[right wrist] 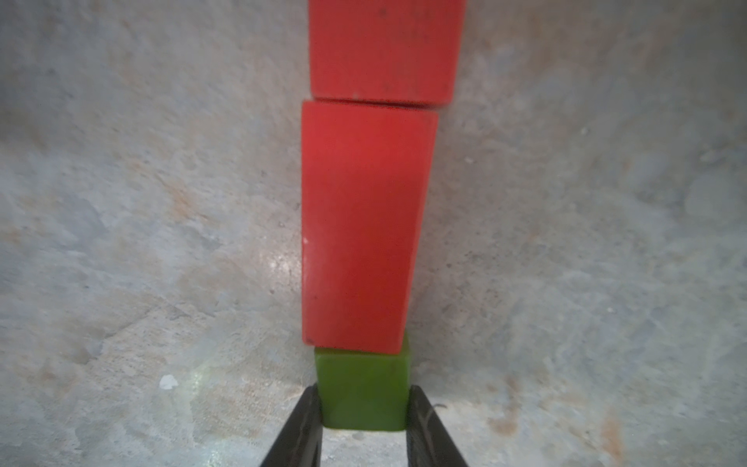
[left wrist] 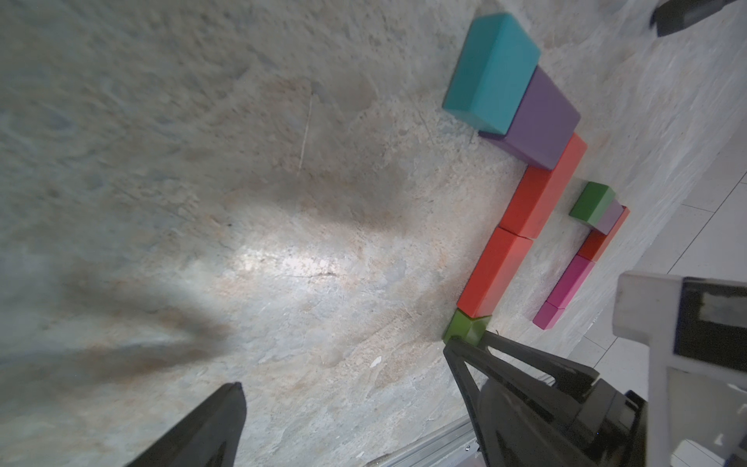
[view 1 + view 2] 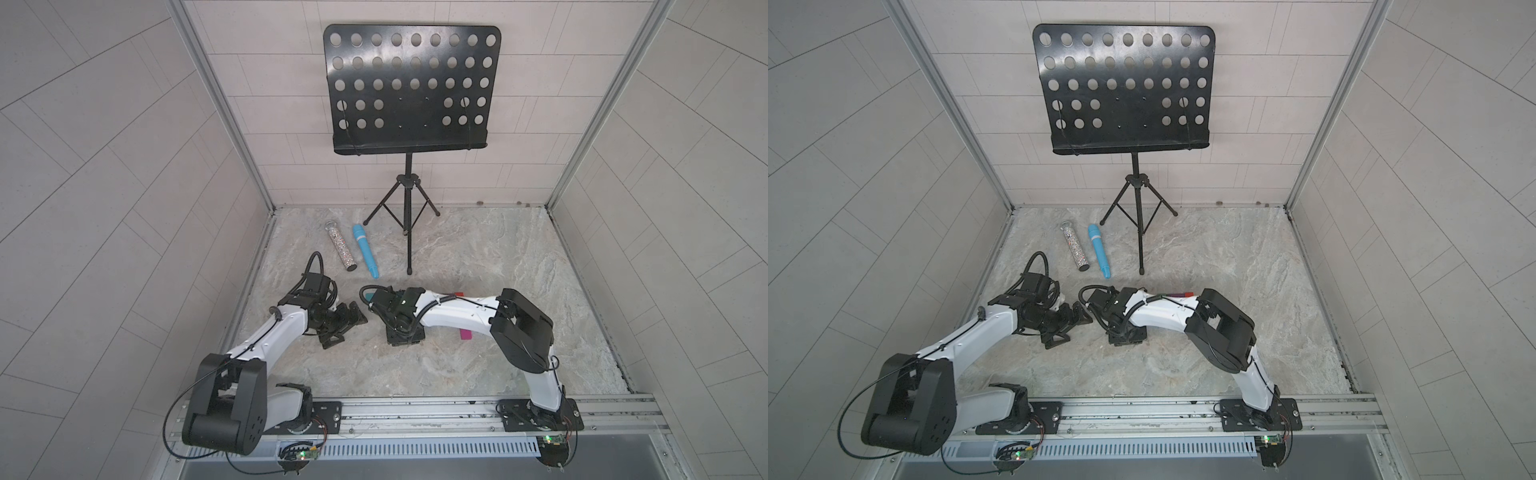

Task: Assemble the number 7 with building blocks
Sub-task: Adjust the building block at the center of the board.

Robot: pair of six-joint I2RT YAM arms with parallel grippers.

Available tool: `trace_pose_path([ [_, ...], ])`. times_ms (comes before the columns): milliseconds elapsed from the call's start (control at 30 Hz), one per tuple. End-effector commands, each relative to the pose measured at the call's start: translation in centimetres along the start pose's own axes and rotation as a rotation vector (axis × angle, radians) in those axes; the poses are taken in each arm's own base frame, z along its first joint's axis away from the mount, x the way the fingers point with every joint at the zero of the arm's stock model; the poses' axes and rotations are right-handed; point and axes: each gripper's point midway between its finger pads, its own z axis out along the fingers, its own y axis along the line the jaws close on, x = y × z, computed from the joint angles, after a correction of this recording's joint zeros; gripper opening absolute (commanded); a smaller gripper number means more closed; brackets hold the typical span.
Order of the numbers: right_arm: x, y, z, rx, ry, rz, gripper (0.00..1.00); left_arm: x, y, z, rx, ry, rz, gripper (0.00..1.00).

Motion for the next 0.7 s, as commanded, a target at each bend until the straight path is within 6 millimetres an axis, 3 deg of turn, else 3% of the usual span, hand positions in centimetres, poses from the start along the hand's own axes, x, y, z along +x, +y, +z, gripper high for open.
trace_pose_path([
  [0,-0.15,-0.27,0.30,0.025,0.006,0.024,0.36,0.11,0.13,-0.03,0.009,-0.003,0.002,0.97],
  [667,-0.01,-0.69,0.71,0.037,0.024,0.074,0.37,0.18,-0.09,-0.06,0.022,-0.002,0.005,0.98],
])
